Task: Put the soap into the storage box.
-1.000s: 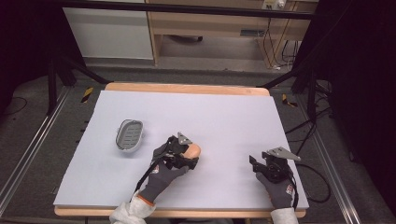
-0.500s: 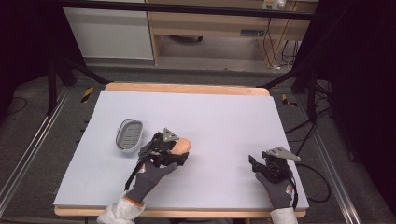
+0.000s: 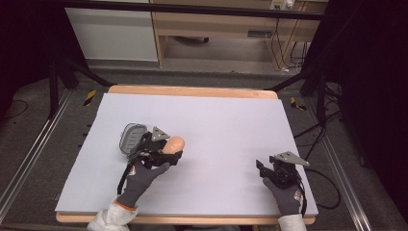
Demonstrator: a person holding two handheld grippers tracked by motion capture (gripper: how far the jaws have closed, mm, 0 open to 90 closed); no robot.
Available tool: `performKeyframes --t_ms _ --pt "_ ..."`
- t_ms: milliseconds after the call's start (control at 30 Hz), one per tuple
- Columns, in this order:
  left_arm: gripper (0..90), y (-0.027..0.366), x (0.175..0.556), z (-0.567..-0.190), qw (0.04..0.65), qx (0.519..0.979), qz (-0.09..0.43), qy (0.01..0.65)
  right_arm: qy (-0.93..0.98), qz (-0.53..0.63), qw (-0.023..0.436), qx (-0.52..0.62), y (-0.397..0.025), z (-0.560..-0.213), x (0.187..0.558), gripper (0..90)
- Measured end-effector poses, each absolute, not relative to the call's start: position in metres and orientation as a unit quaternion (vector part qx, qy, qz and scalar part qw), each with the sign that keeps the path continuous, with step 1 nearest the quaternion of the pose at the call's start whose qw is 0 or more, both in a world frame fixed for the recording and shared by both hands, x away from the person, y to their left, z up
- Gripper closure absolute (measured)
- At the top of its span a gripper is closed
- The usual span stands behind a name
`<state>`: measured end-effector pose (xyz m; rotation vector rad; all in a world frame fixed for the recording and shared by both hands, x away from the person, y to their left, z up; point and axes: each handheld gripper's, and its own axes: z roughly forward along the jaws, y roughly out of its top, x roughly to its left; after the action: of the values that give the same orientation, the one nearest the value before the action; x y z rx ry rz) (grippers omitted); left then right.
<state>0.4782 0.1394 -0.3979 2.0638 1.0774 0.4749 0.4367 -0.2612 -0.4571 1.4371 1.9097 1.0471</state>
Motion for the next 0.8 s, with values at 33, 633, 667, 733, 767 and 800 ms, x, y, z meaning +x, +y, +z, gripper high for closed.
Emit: performKeyframes --t_ms 33,633,667,733,767,800 --pt "31.9 0.139 0.478 -0.398 0.373 0.806 0.185 0.421 0.706 0.387 0.263 0.531 -0.261 -0.457 0.437 42.9" --pt "31.9 0.167 0.488 -0.388 0.378 0.788 0.199 0.444 0.708 0.386 0.267 0.527 -0.261 -0.457 0.437 42.9" --pt "31.9 0.169 0.489 -0.387 0.380 0.785 0.200 0.447 0.708 0.386 0.267 0.528 -0.261 -0.457 0.437 42.9" --pt "31.9 0.172 0.491 -0.386 0.380 0.783 0.201 0.449 0.708 0.386 0.267 0.528 -0.261 -0.458 0.437 43.0" --pt "31.9 0.174 0.491 -0.386 0.380 0.782 0.202 0.451 0.708 0.386 0.267 0.527 -0.261 -0.458 0.437 43.0" --pt "31.9 0.175 0.492 -0.386 0.380 0.781 0.203 0.452 0.708 0.386 0.267 0.527 -0.261 -0.458 0.437 43.0"
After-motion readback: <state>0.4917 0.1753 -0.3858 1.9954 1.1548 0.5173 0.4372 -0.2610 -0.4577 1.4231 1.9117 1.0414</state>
